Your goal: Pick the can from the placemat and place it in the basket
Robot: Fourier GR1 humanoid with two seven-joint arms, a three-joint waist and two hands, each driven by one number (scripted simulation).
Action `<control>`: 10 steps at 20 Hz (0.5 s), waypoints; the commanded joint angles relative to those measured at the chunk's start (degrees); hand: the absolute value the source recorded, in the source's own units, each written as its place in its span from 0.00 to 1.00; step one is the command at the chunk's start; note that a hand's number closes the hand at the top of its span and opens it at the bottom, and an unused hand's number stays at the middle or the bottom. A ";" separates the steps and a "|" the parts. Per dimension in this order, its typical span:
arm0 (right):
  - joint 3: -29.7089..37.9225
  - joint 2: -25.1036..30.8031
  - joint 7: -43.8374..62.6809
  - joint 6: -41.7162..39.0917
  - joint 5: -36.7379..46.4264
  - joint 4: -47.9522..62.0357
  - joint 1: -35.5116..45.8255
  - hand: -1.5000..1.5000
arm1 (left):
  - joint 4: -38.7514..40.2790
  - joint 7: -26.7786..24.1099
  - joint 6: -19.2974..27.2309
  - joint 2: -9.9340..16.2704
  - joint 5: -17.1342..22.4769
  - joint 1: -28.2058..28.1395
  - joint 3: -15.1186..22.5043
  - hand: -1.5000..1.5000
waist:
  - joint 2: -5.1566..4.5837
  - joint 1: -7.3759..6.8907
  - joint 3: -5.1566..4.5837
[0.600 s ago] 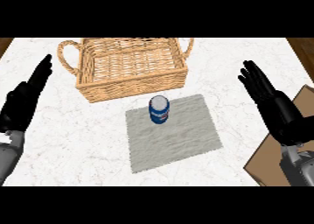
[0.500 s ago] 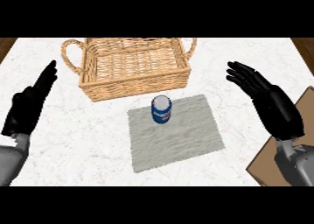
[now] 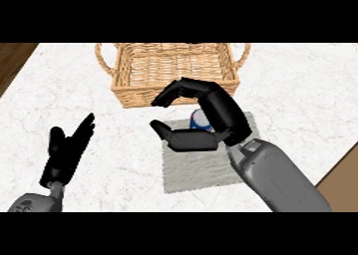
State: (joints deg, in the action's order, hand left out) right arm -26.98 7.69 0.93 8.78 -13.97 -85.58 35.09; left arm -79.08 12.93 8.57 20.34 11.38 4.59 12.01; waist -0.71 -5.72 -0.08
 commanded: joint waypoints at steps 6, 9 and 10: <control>-10.98 -1.25 16.76 12.37 21.79 13.95 16.79 0.00 | 3.95 0.17 -1.48 0.35 2.18 -6.74 -1.56 0.50 | 1.28 3.80 -0.38; -11.72 4.39 26.37 8.97 27.11 15.56 23.40 0.00 | 2.60 1.40 0.16 -0.67 2.08 -7.96 -1.39 0.50 | 1.86 5.07 -0.32; -11.31 6.79 28.58 5.70 27.36 15.54 25.99 0.00 | 2.71 0.30 -1.15 1.02 2.77 -9.09 -2.73 0.50 | 1.82 4.96 -0.30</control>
State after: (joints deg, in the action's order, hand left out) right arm -37.51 9.13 20.11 17.96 7.78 -72.51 53.21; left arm -79.41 11.56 8.14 20.86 13.07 0.04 9.60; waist 1.13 -1.70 0.14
